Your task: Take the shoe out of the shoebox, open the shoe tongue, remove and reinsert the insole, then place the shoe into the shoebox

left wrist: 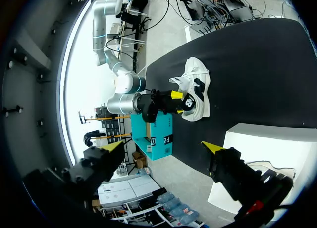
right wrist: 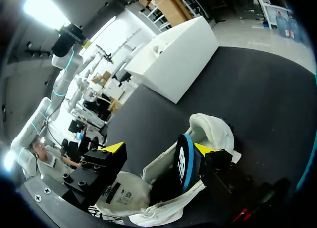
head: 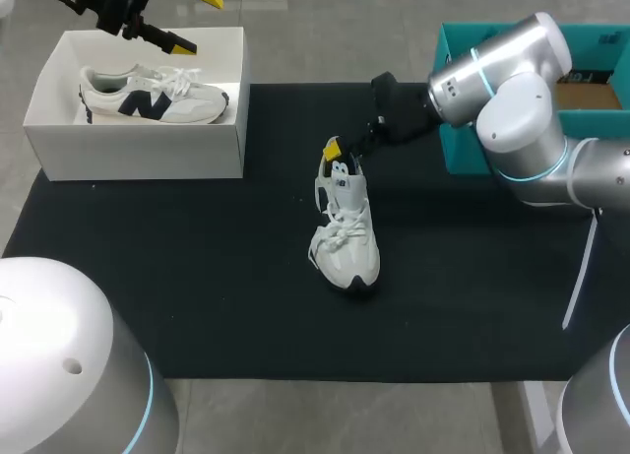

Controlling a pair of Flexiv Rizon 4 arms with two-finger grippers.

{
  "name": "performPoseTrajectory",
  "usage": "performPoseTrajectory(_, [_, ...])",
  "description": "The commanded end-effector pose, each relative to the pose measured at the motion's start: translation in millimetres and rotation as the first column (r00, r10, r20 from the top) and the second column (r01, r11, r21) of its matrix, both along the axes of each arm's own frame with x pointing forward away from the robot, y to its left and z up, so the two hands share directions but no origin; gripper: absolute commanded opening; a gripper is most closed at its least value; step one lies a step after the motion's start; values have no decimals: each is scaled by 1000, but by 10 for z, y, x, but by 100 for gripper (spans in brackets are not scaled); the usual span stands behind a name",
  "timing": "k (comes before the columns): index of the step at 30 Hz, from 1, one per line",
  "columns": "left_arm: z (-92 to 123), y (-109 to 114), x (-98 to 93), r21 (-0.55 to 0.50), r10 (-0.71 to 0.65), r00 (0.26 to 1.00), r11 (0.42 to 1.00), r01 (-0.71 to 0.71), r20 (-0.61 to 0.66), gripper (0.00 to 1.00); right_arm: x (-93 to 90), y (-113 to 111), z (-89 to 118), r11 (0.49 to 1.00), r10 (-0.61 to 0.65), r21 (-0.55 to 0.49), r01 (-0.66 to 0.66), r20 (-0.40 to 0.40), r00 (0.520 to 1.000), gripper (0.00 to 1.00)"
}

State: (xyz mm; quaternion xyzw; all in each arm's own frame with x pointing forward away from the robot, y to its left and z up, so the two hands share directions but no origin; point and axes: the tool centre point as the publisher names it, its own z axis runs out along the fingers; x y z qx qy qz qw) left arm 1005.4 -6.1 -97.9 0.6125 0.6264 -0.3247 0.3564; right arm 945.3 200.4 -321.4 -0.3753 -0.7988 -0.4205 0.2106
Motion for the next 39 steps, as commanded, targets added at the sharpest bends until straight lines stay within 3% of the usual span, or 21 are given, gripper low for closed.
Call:
performPoseTrajectory(1, [2, 3, 6, 3, -1, 1000, 1000, 1, 0, 100, 12, 74, -42, 1000, 10, 1, -10, -2, 1000, 75])
performPoseTrajectory(7, [2, 3, 6, 3, -1, 1000, 1000, 1, 0, 100, 45, 123, -47, 1000, 28, 2, -28, -3, 1000, 67])
performPoseTrajectory(9, [2, 3, 6, 3, -1, 1000, 1000, 1, 0, 100, 44, 136, -55, 1000, 31, 4, -31, -5, 1000, 58])
performPoseTrajectory(12, [2, 3, 6, 3, -1, 1000, 1000, 1, 0, 100, 35, 141, -79, 999, 34, 7, -34, -12, 999, 53])
performPoseTrajectory(16, [2, 3, 6, 3, -1, 1000, 1000, 1, 0, 100, 24, 133, -91, 999, 33, -6, -33, -20, 999, 73])
performPoseTrajectory(18, [2, 3, 6, 3, -1, 1000, 1000, 1, 0, 100, 13, 98, -73, 999, 25, -29, -26, -18, 1000, 98])
performPoseTrajectory(32, [2, 3, 6, 3, -1, 1000, 1000, 1, 0, 100, -65, 6, 213, 990, 33, -137, -34, -5, 999, 100])
performPoseTrajectory(39, [2, 3, 6, 3, -1, 1000, 1000, 1, 0, 100, -7, 30, 176, 989, 51, -140, -52, -13, 999, 100])
